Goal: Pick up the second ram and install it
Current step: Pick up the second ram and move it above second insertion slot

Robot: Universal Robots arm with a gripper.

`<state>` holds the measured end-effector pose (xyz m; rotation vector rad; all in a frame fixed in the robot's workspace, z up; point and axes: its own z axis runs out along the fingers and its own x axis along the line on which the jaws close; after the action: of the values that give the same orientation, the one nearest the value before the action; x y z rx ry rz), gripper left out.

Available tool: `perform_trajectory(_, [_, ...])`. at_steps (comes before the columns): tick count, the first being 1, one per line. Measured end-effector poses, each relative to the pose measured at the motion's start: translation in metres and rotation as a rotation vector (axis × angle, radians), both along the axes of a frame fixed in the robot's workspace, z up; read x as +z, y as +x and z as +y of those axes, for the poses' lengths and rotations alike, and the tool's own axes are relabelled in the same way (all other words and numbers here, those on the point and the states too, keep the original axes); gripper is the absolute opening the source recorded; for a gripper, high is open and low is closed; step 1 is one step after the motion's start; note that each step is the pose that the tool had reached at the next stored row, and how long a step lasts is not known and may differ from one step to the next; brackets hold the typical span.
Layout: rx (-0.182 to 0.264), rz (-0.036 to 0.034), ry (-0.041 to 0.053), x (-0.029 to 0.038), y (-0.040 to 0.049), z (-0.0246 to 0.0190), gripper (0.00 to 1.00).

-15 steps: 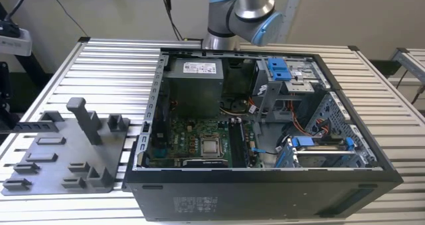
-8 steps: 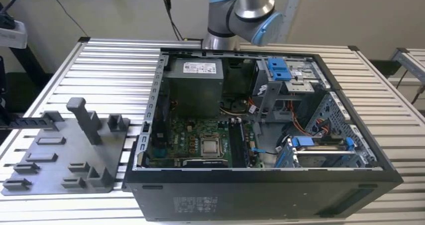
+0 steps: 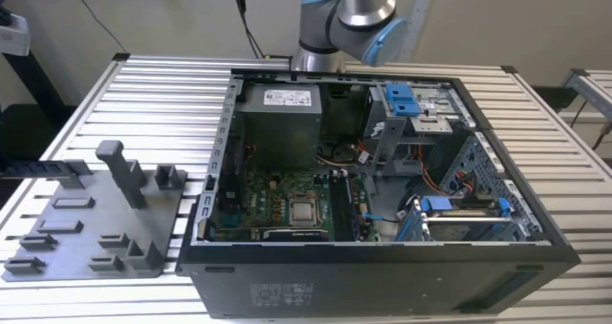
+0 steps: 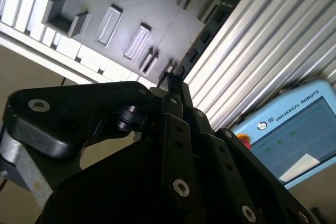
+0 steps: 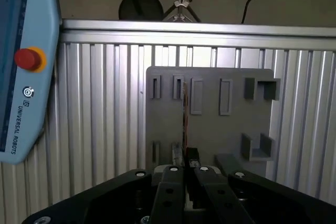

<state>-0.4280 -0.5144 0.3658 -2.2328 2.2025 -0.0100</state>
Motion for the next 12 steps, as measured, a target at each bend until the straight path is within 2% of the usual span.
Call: perform_trajectory(12, [0.000,0.0000,0.0000,0.0222,-0.0001,0.0000,0.14])
